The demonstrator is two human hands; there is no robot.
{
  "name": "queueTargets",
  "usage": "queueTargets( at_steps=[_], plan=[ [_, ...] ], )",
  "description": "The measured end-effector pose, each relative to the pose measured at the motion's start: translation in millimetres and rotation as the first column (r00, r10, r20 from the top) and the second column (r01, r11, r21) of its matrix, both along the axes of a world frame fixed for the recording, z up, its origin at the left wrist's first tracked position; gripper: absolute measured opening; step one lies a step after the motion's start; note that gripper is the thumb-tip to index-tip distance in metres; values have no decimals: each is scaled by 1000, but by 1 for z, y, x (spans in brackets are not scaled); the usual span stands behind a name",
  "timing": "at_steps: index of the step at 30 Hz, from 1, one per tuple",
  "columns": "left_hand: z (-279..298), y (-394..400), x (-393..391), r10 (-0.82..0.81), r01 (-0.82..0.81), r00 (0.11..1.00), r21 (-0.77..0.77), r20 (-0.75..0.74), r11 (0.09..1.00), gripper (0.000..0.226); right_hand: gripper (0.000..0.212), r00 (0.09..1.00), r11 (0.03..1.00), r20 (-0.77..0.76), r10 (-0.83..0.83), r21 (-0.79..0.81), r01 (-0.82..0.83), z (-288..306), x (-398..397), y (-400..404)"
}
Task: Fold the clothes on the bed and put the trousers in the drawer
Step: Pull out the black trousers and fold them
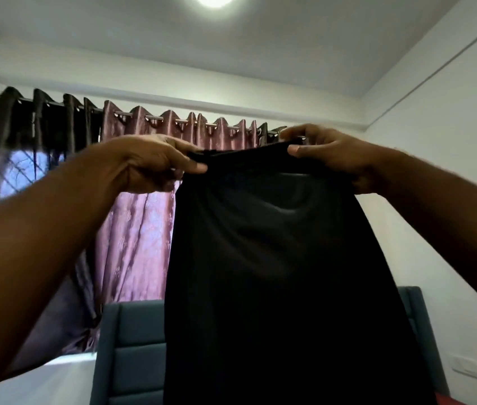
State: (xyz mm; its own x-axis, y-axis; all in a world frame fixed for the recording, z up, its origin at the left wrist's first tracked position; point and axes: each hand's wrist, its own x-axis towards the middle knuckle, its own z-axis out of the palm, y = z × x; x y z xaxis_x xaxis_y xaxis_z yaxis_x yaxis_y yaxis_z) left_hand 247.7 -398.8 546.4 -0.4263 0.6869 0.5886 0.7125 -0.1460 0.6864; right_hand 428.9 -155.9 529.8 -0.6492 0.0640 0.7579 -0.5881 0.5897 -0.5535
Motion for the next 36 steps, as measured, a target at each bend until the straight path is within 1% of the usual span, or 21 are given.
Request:
queueTargets(
  at_steps=[1,3,5,6,7,8,9,10,11,12,14,16,18,20,22,25,28,31,33,34,36],
  plan=[
    [-1,6,-10,139,-140,990,-113,-16,984,47,43,996,1000,89,4,-6,-3,-1,-7,7],
    [-9,26,-27,383,-407,914,-322,-136,855,26,56,955,998,289,-61,9,61,-10,-32,23],
    [-31,54,-41,482,-550,834,-470,-268,690,14,55,849,992,513,-126,70,104,-33,-69,43],
    [-47,70,-51,502,-579,813,-501,-295,643,14,51,773,989,617,-150,97,114,-47,-90,53],
    [-63,85,-61,517,-584,809,-479,-280,655,14,48,723,978,658,-210,151,146,-58,-109,61],
    [-76,99,-71,534,-578,815,-386,-226,719,15,46,718,946,616,-324,238,223,-65,-127,71],
    [-85,111,-82,536,-553,833,-213,-137,805,20,45,754,899,493,-434,284,332,-65,-143,77],
    [-88,120,-90,508,-508,860,8,-48,861,24,46,811,865,308,-497,254,434,-59,-154,80],
    [-83,126,-96,462,-452,887,208,3,867,26,49,861,867,123,-493,144,477,-47,-162,81],
    [-73,130,-97,396,-382,917,362,37,850,27,54,896,896,-6,-444,7,444,-33,-165,79],
    [-44,133,-93,219,-231,971,577,92,783,30,57,927,939,-176,-330,-166,303,-2,-164,72],
    [-24,128,-84,53,-127,990,673,129,728,31,52,919,948,-283,-275,-238,211,18,-160,64],
    [-17,119,-81,-40,-84,987,702,158,707,25,45,900,946,-350,-258,-280,162,24,-155,58],
    [-24,110,-83,-94,-58,980,701,176,710,21,39,897,942,-351,-269,-292,168,15,-147,53],
    [-49,100,-84,-130,-25,976,684,174,729,23,35,923,940,-292,-250,-302,159,-13,-138,49],
    [-118,85,-83,-183,4,953,593,242,805,26,28,982,931,-134,-134,-355,79,-82,-124,43],
    [-232,68,-74,-208,20,889,420,408,907,31,28,993,871,108,-56,-480,102,-199,-117,41],
    [-380,44,-62,-103,71,781,76,617,995,39,41,933,787,360,30,-583,200,-362,-107,29],
    [-473,27,-53,26,152,742,-206,670,967,36,44,837,745,538,100,-598,295,-470,-95,16],
    [-522,14,-42,99,193,724,-338,683,921,34,44,765,728,632,124,-582,362,-526,-83,3],
    [-599,-8,-30,220,248,716,-535,663,807,33,41,626,727,765,151,-515,454,-610,-62,-17]
  ],
)
